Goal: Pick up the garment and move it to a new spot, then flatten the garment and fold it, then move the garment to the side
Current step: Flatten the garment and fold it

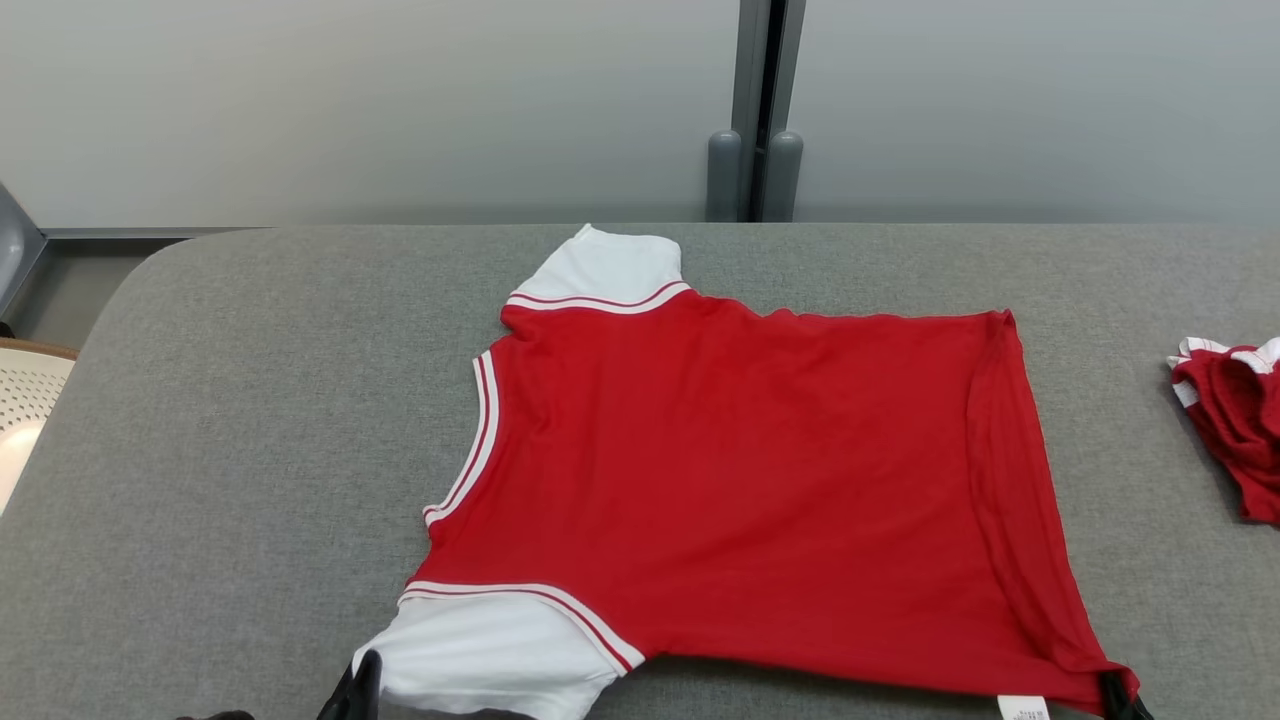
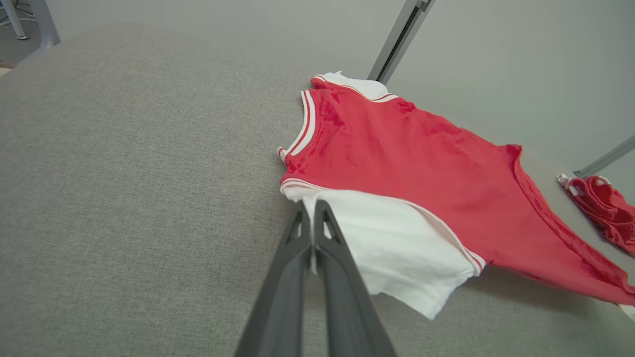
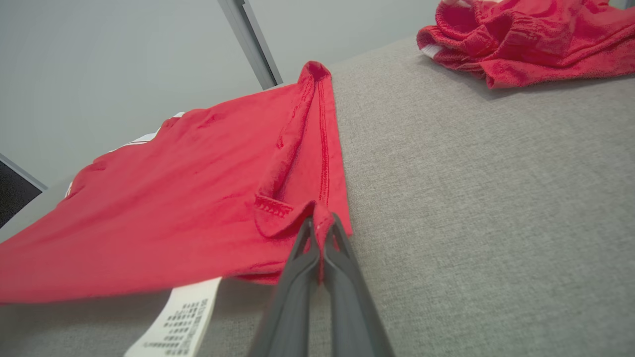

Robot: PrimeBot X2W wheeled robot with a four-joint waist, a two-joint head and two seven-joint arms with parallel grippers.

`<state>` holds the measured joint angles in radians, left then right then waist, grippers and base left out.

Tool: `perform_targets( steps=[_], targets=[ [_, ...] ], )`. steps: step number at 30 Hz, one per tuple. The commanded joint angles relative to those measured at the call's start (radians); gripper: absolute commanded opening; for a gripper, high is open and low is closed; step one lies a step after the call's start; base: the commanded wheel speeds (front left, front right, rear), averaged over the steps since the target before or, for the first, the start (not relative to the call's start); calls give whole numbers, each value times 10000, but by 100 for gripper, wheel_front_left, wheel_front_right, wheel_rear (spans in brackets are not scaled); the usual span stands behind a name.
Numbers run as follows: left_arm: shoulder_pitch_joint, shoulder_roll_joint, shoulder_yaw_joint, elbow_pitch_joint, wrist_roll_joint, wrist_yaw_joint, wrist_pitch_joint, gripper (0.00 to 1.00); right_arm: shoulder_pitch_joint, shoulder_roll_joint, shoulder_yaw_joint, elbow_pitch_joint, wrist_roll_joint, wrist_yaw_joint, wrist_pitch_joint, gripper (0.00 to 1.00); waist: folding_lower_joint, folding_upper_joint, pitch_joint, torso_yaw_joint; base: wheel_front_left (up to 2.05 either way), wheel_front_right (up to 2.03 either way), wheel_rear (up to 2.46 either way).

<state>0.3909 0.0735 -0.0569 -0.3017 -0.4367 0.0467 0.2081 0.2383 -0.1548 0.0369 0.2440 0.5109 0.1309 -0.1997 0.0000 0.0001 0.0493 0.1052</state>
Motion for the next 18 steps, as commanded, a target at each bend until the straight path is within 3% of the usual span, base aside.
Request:
perform_targets(
  steps=[1, 7, 18],
  targets=[
    [41, 28, 19, -182, -8, 79, 26, 0, 53, 30, -69, -92, -18, -3, 102, 0, 0, -1, 6, 14, 0, 0, 0],
    [-339, 7, 6, -476, -188, 116, 78, 0, -56, 309, -173, -538, -155, -2, 609, 0, 0, -1, 230, -207, 0, 0, 0],
    [-3689, 274, 241, 1974, -846, -491, 75, 0, -2423, 78, -6, -710, -313, -2, 2219, 0, 0, -1, 1740, -851, 0, 0, 0]
  ],
)
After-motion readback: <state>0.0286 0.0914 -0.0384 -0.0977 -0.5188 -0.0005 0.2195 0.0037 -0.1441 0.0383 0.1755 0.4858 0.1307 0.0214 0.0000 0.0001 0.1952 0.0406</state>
